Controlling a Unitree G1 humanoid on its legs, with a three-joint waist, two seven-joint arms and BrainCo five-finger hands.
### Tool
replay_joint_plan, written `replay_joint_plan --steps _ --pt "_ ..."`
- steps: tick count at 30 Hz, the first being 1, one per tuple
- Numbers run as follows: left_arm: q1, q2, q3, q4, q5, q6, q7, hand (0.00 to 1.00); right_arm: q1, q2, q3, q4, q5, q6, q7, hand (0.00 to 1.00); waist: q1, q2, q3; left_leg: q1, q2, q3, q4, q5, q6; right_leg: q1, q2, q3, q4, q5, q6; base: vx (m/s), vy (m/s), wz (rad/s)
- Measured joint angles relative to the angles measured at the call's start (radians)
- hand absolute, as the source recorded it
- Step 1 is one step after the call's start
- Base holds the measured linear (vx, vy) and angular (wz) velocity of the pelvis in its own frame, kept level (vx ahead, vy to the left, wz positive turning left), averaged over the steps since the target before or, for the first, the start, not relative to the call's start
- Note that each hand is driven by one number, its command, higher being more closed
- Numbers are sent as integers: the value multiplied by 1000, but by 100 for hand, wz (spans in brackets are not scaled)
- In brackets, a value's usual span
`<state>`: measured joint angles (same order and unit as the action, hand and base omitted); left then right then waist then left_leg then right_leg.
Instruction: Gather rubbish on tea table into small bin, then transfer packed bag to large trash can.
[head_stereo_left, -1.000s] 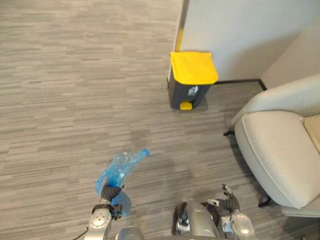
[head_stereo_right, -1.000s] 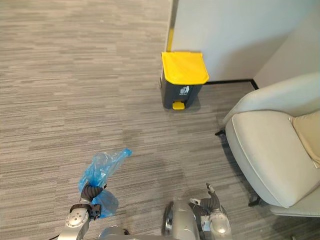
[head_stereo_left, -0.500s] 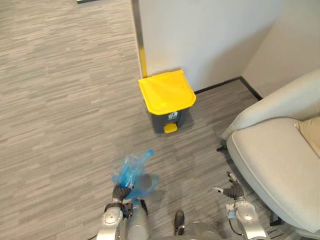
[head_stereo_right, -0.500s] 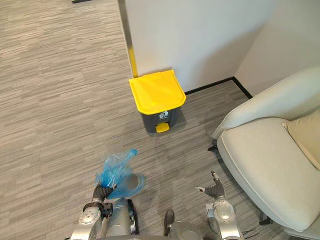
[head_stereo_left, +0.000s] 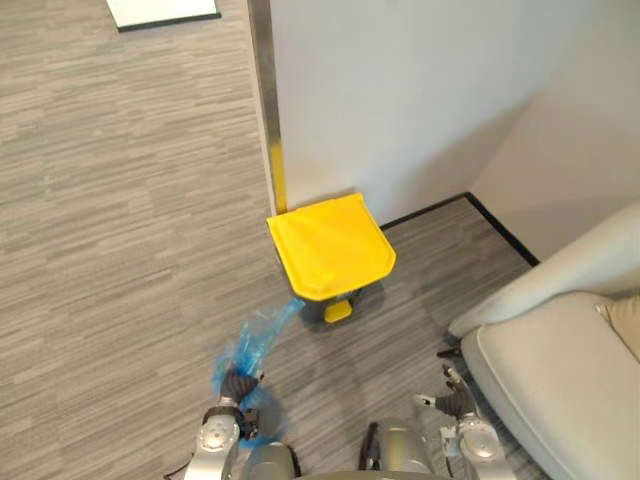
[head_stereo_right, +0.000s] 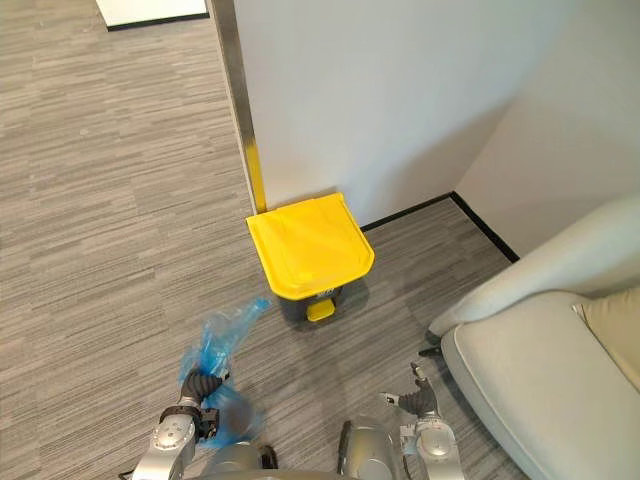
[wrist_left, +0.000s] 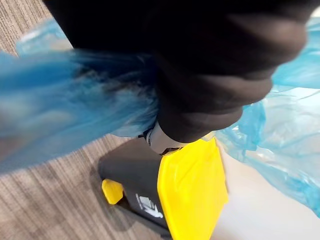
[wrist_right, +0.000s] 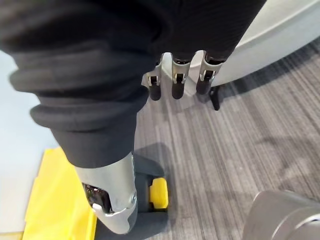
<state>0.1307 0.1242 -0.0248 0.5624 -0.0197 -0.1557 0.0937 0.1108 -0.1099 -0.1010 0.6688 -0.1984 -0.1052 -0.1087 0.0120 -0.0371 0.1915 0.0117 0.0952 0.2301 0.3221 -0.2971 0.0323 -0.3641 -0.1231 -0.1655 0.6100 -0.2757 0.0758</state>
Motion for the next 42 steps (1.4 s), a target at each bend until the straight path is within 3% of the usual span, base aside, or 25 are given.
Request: replay_joint_plan --steps 1,2,3,4,6,7,8,10,11,12,13,14,15,17,27,37,40,41,42 --pt "-1 8 11 1 -9 -1 0 100 -8 -9 0 24 0 0 -1 0 0 -5 -3 31 2 -14 -17 -6 -34 0 29 -1 -201 108 -17 514 -135 59" --pt "-3 13 21 14 -9 -1 1 100 -7 -27 -1 41 0 0 -1 0 -5 -2 -1 64 5 -44 -17 -29 -73 25 46 11 -261 275 -58 526 -129 48" --pt "-10 -1 26 27 -9 0 2 100 -15 -45 -2 57 0 1 -2 0 3 28 0 76 28 -53 -17 -35 -83 36 61 -1 -254 276 -65 495 -104 23" --pt "5 -6 37 27 -9 -2 1 100 -32 -54 -6 55 0 5 -2 0 7 41 -4 61 44 -53 7 1 -134 42 66 -1 -242 246 -77 358 -84 -3" --pt "6 -19 39 27 -9 -1 1 100 -29 -54 -18 34 0 6 -1 0 -1 47 -1 54 46 -63 76 58 -158 83 54 -26 -247 207 -81 474 -164 28" --pt "3 -39 51 24 -9 -1 -1 100 -2 -54 -20 10 1 6 -2 0 0 47 2 -16 71 -65 277 123 -158 166 49 -40 -291 193 -82 425 -157 40" --pt "5 -49 57 17 -9 -1 -1 100 7 -52 -19 1 1 5 -2 0 5 47 4 -48 93 -61 362 151 -160 200 52 -45 -314 192 -83 389 -107 31" --pt "9 -72 59 8 -9 -5 -6 100 21 -35 -24 -32 7 4 -7 0 10 43 6 -129 160 7 540 80 -120 317 59 -53 -385 190 -86 329 -7 3" --pt "8 -77 57 2 -9 -5 -6 100 20 -34 -30 -44 14 0 -13 0 12 29 6 -166 173 39 536 62 -97 337 55 -52 -401 190 -86 267 42 -17" --pt "7 -80 57 -4 -9 -5 -6 100 17 -23 -34 -55 24 -4 -21 0 19 39 1 -198 180 64 475 56 -87 343 52 -50 -406 190 -86 238 139 -38" --pt "3 -84 54 -4 -9 -5 -6 100 18 -19 -59 -58 33 -3 -23 0 29 52 -3 -217 183 97 255 112 -101 342 61 -51 -406 181 -63 185 165 -37" --pt "4 -85 53 -4 -9 -5 -6 100 20 -20 -64 -58 33 -2 -23 0 28 65 -6 -220 184 105 187 139 -97 343 68 -51 -405 172 -47 190 184 -26" --pt "5 -80 53 -2 -9 -4 -6 100 26 -5 -72 -52 33 4 -22 0 28 61 -14 -202 175 113 160 107 -92 345 64 -47 -405 153 -17 161 126 10" --pt "-5 -56 43 -23 -9 -5 -6 100 53 19 -94 -53 33 5 -23 0 30 21 -15 -181 125 126 100 106 -89 339 29 -45 -416 154 -13 193 155 14" --pt "18 -26 37 -23 -6 -5 -7 100 56 22 -124 -36 39 4 -23 0 28 17 -21 -111 100 155 -6 122 -94 357 15 -20 -438 157 -3 52 -5 -6" --pt "46 -19 41 -23 -7 -5 -2 100 41 20 -83 -13 31 7 -24 0 34 17 -26 -134 89 137 -22 131 -89 329 10 -28 -425 157 1 -26 -12 3" --pt "53 -25 31 -61 -8 -2 -4 100 20 21 -82 -17 31 11 -28 0 30 5 -16 -189 77 113 57 64 -68 300 -28 -84 -321 102 52 -63 52 38" --pt "43 -32 30 -71 -8 -2 -3 100 29 15 -87 -17 32 17 -32 0 25 10 -8 -186 77 78 83 41 -53 256 -56 -98 -156 93 67 -76 84 69" --pt "41 -30 30 -85 -9 -3 -2 100 33 14 -86 -20 32 17 -39 0 24 5 1 -174 72 58 107 26 -42 161 -97 -98 87 133 60 -6 67 67"
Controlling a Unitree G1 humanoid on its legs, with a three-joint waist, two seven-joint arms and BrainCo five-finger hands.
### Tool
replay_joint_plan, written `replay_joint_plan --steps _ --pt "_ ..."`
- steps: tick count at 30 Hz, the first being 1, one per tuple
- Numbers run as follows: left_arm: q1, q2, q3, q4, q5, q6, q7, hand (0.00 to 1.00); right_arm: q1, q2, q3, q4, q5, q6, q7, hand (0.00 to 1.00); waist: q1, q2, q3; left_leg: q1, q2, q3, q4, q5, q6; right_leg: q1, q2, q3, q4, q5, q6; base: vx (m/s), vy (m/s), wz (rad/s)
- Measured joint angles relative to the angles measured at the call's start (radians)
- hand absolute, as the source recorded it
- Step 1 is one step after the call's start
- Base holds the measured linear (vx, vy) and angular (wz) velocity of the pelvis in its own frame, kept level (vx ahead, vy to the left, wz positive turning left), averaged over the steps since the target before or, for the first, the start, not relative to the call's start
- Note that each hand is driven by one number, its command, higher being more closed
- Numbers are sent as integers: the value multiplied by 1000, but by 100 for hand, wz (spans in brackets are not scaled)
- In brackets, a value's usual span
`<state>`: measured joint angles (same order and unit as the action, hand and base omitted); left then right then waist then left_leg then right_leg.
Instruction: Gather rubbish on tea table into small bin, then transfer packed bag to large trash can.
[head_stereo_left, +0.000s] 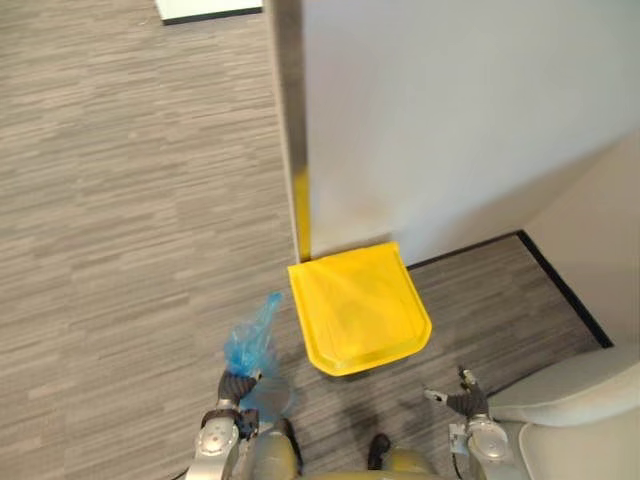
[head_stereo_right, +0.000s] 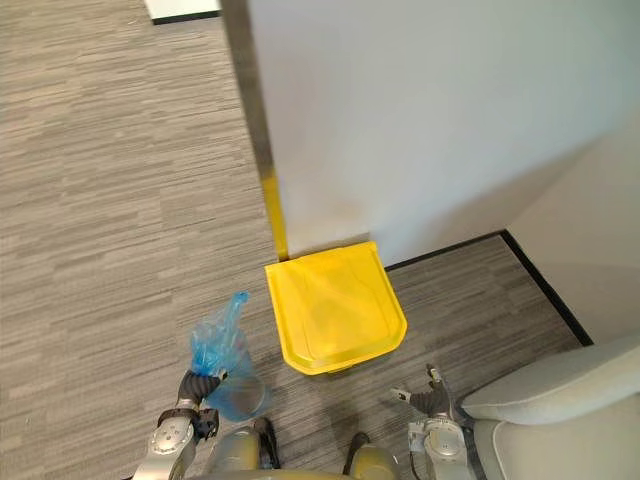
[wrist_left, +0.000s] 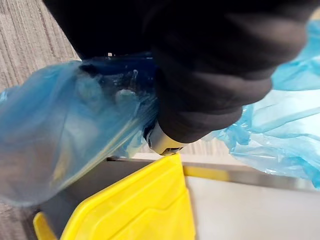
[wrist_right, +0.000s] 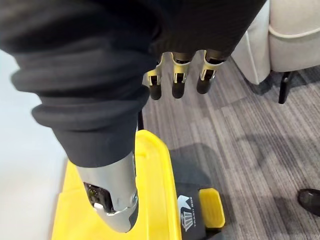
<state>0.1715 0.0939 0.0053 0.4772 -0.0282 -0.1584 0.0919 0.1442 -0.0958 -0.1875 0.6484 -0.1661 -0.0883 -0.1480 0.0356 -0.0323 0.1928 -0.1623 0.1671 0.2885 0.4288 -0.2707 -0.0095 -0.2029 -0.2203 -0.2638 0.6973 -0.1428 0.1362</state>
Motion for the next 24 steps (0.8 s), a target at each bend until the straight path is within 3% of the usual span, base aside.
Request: replay_joint_plan --steps 1,2,5,7,8,11,12,18,24 --pt "-13 7 -4 2 -1 0 3 100 -2 4 -2 6 0 2 -6 0 3 19 21 18 8 -36 38 -24 9 -67 2 17 69 -62 2 49 37 58" --pt "-38 17 -4 5 -1 -1 8 100 -9 9 3 7 1 6 -5 0 10 8 37 33 18 -61 67 -46 17 -97 26 20 -53 -76 -2 69 16 54" --pt "-87 45 -2 36 -3 -2 23 100 -27 -1 5 7 8 9 -8 0 2 -24 55 37 -4 -103 142 -98 28 -110 41 -2 -311 23 -1 92 -52 57" --pt "-95 34 -5 37 -5 -3 26 100 -26 -10 -1 -3 8 11 -12 0 6 -22 57 40 -13 -128 168 -134 12 -93 57 38 -315 18 8 177 -74 32" --pt "-112 32 -11 45 -9 -3 28 100 -25 -15 -7 -27 13 12 -13 0 7 -13 64 38 -10 -152 172 -144 -2 -101 80 84 -285 -26 22 249 -92 27" --pt "-135 25 -48 46 -9 1 23 100 8 -13 -57 -64 36 13 -13 0 -24 -2 72 42 -36 -224 162 -149 -11 -113 113 154 -209 -90 1 252 -113 68" --pt "-133 12 -49 46 -8 1 24 100 20 -9 -96 -92 50 9 -24 0 -22 6 73 56 -30 -236 161 -156 -35 -115 112 148 -170 -111 -5 377 -143 20" --pt "-153 8 -41 38 -8 3 22 100 8 2 -128 -132 95 3 -23 0 -25 6 70 68 -3 -252 110 -153 -67 -117 134 116 -168 -117 -9 167 -96 -2" --pt "-132 11 -33 27 -7 2 22 100 -1 17 -80 -122 94 0 -24 0 -25 1 45 22 -2 -271 92 -139 -89 -152 150 126 -203 -106 -27 -31 -40 0"
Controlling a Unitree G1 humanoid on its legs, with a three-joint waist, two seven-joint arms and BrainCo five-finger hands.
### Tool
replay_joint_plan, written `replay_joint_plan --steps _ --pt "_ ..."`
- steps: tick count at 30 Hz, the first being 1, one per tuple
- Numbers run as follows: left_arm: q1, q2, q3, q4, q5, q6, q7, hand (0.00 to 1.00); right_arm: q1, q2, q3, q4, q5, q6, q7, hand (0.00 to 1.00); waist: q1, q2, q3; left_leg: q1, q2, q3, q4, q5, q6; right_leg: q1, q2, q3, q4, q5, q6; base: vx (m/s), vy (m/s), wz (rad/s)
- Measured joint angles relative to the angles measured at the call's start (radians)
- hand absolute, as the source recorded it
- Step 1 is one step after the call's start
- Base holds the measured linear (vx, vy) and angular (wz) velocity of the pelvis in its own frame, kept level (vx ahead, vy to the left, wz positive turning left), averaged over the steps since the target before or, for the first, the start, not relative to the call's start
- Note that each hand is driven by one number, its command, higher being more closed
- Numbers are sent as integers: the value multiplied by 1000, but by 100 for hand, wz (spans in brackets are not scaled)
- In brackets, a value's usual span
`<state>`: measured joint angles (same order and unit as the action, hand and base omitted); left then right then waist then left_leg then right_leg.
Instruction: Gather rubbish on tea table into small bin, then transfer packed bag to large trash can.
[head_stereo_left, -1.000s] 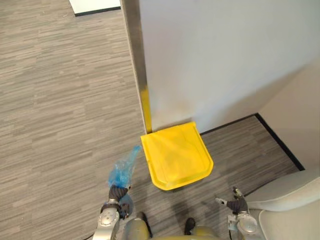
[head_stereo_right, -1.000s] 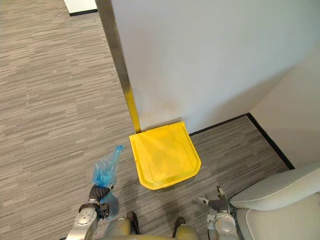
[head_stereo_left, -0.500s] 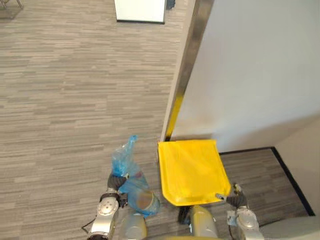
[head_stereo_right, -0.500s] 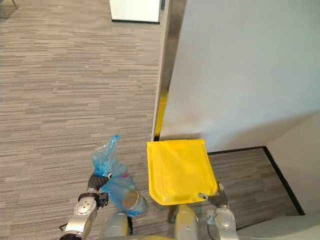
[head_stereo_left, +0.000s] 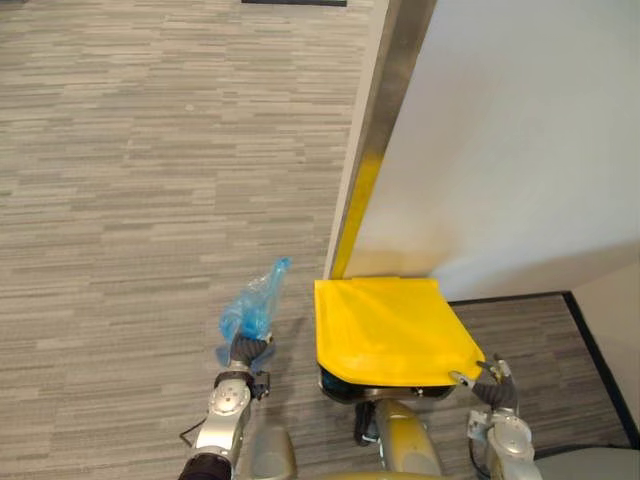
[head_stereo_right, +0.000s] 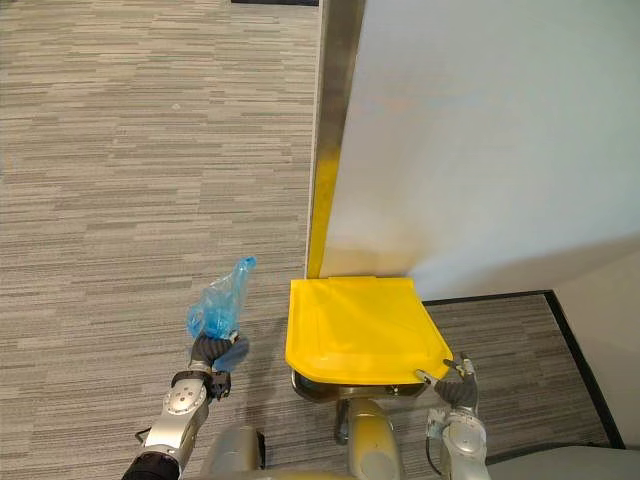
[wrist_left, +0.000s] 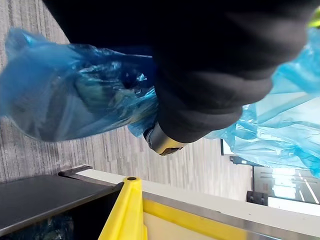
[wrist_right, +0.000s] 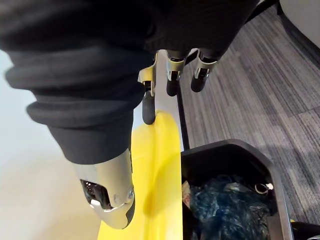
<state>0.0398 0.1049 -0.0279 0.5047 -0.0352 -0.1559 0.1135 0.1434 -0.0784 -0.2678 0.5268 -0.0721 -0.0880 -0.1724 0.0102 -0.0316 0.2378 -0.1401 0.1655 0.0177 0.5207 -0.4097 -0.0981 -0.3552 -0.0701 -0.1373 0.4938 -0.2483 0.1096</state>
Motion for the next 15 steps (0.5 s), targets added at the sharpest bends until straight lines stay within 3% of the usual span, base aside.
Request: replay_joint_plan --steps 3,8,10,15 --pt "31 10 -1 -1 6 0 2 100 -7 19 41 -34 -41 8 -25 0 -1 -11 -7 -3 -8 4 -24 17 -8 -21 4 18 -5 20 -7 -38 -34 -13" --pt "92 -22 -29 -46 6 -1 46 100 -5 43 12 -213 -134 26 -196 0 2 -7 -22 -3 -7 13 -51 34 -21 -48 14 31 7 33 -17 -10 -63 -6" --pt "105 -26 -43 -46 5 -1 50 100 -4 56 -22 -238 -131 27 -231 0 2 -6 -26 -3 -5 11 -58 37 -25 -52 19 29 10 33 -18 10 -46 0" --pt "116 -33 -48 -46 -3 -1 63 100 20 67 -54 -160 -42 36 -234 0 0 -5 -26 -6 9 4 -65 47 -37 -54 27 19 9 35 -23 -6 -52 2"
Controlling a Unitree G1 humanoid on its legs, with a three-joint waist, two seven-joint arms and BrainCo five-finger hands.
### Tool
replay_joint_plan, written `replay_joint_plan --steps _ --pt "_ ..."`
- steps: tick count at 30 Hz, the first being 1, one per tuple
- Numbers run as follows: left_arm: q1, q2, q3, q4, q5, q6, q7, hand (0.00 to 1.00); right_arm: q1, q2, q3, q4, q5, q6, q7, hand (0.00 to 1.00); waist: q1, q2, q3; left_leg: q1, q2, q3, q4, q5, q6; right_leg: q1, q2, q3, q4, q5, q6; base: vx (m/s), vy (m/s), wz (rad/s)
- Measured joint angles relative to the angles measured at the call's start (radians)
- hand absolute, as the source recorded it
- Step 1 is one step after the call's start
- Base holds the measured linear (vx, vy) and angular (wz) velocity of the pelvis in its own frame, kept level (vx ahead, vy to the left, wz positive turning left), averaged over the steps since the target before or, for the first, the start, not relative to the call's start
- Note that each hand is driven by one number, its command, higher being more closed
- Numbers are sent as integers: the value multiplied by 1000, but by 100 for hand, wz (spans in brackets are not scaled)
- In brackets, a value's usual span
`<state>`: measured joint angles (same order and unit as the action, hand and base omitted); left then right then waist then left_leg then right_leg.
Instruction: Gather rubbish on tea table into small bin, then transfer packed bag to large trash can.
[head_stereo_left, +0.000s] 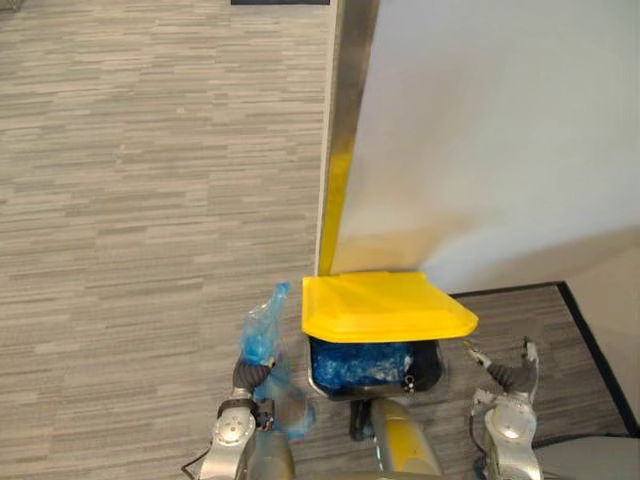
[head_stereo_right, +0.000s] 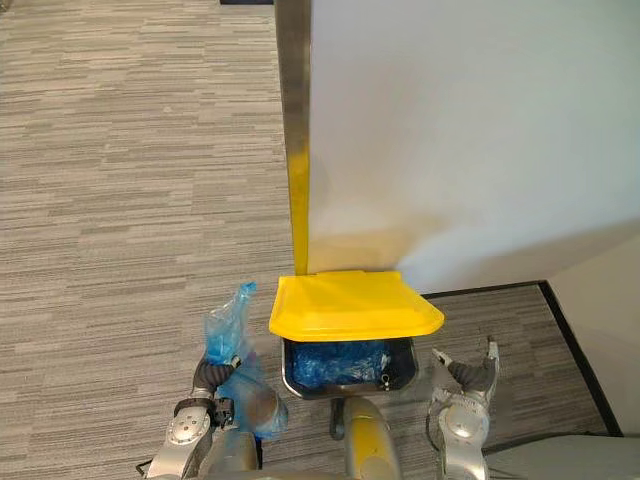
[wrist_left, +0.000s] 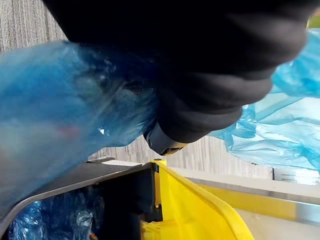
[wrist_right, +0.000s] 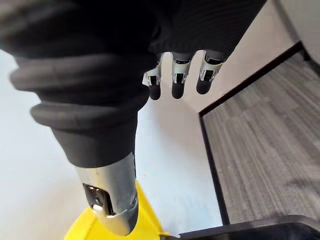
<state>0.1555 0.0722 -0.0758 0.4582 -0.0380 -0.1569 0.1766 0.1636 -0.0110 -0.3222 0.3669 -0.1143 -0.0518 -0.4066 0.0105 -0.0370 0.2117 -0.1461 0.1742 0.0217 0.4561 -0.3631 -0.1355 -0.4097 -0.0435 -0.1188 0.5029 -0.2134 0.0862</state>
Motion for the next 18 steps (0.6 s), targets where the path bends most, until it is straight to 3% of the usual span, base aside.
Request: replay_joint_plan --steps 3,8,13,15,16,18 --pt "-3 1 1 0 -1 0 -1 100 -8 10 34 87 76 10 58 0 -1 2 0 -10 1 -14 0 0 -4 -4 1 -8 -1 1 -14 -21 -35 9" --pt "-21 10 -1 5 -1 0 -3 100 -103 26 264 203 84 19 169 0 1 8 4 -56 -2 -71 -59 55 -29 -34 -1 -57 -24 6 -21 -11 -72 27" --pt "-97 15 -13 3 -24 -7 -1 100 -377 -3 383 200 63 16 168 0 5 30 56 -99 -1 -122 -138 173 -55 -47 -30 -148 -36 8 -27 -16 -129 58" --pt "-133 23 -36 -3 -35 -9 -1 100 -462 -26 379 199 63 17 155 0 4 33 78 -126 -1 -119 -120 183 -73 -53 -50 -190 -45 14 -46 -63 -44 67" --pt "-160 30 -53 -17 -37 -14 -2 100 -527 -67 380 199 62 17 144 0 2 33 103 -177 -5 -83 -30 172 -58 -55 -64 -216 -43 16 -59 -85 33 55" --pt "-196 44 -74 -31 -42 -33 -2 100 -618 -144 379 201 62 20 126 0 6 28 129 -227 -7 -45 -3 163 -29 -82 -78 -227 -10 7 -47 -127 51 45"
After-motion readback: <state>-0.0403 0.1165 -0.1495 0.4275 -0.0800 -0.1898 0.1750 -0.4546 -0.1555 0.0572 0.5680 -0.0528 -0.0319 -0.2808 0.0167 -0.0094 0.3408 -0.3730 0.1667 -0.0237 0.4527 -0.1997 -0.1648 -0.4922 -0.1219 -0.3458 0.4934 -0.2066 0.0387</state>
